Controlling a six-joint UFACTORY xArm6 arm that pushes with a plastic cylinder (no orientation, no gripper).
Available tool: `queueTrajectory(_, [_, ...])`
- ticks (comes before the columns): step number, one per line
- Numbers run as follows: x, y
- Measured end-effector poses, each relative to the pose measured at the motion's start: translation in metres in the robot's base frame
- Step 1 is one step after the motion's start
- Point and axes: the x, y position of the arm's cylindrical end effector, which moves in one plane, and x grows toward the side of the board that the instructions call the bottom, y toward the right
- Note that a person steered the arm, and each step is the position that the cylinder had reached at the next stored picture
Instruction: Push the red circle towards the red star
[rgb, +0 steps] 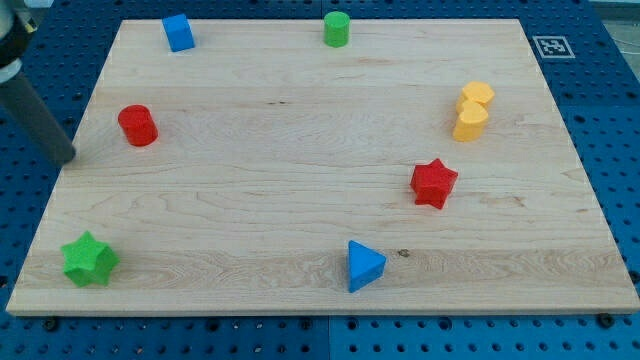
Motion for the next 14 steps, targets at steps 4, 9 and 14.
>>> queueTrajectory(4, [-0.025, 0.098])
queueTrajectory(9, [-0.015, 0.115])
queueTrajectory(14, [-0.005, 0.225])
